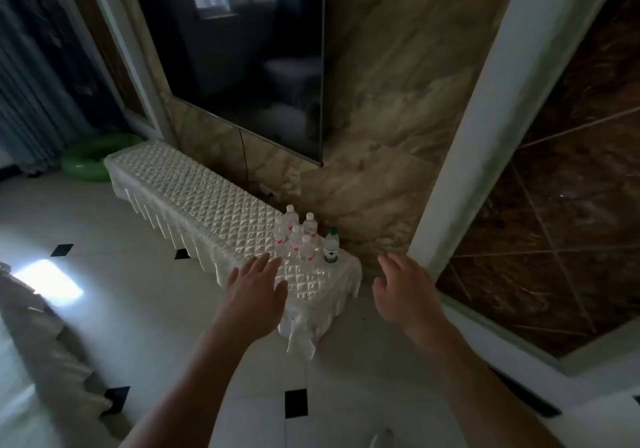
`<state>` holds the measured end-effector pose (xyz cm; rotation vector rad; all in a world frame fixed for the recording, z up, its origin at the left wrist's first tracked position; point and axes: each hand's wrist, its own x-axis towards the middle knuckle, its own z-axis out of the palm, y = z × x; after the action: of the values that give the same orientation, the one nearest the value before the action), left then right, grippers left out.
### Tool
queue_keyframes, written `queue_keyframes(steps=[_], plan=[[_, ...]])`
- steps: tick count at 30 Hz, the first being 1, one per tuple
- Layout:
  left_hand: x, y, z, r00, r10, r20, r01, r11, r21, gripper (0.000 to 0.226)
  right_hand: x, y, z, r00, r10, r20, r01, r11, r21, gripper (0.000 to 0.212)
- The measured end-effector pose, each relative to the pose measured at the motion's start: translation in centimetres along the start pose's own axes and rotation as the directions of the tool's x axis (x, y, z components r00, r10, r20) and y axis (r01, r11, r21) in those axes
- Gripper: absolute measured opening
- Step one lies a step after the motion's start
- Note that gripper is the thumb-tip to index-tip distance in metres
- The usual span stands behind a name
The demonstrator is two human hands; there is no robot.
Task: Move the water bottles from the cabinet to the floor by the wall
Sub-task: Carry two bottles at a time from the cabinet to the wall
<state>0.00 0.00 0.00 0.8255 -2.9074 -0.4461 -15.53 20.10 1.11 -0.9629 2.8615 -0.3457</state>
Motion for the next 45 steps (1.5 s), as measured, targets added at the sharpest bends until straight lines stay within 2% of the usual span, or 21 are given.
queue_keyframes(steps=[3,22,33,45], plan=[[1.9,0.7,0.4,0.999,-0.007,-0.039,0.008,1.000,0.011,0.053,2.1,1.4,-0.1,1.000,-0.016,-0.013,0.016,1.000,0.007,0.054],[13.4,10.2,3.2,0.991,-0.121,-0.053,0.123,0.991,0.051,0.055,14.8,11.5,-2.7,0.989,-0.124,0.076,0.121,0.992,0.039,0.055],[17.4,9.4,4.4,0.983,-0.174,-0.050,0.176,0.983,0.057,0.056,20.3,12.1,-2.1,0.980,-0.164,0.117,0.158,0.986,0.055,0.055],[25.8,5.5,4.4,0.980,-0.195,-0.045,0.195,0.981,-0.010,0.056,28.6,9.2,-2.0,0.977,-0.183,0.105,0.178,0.982,0.057,0.053]])
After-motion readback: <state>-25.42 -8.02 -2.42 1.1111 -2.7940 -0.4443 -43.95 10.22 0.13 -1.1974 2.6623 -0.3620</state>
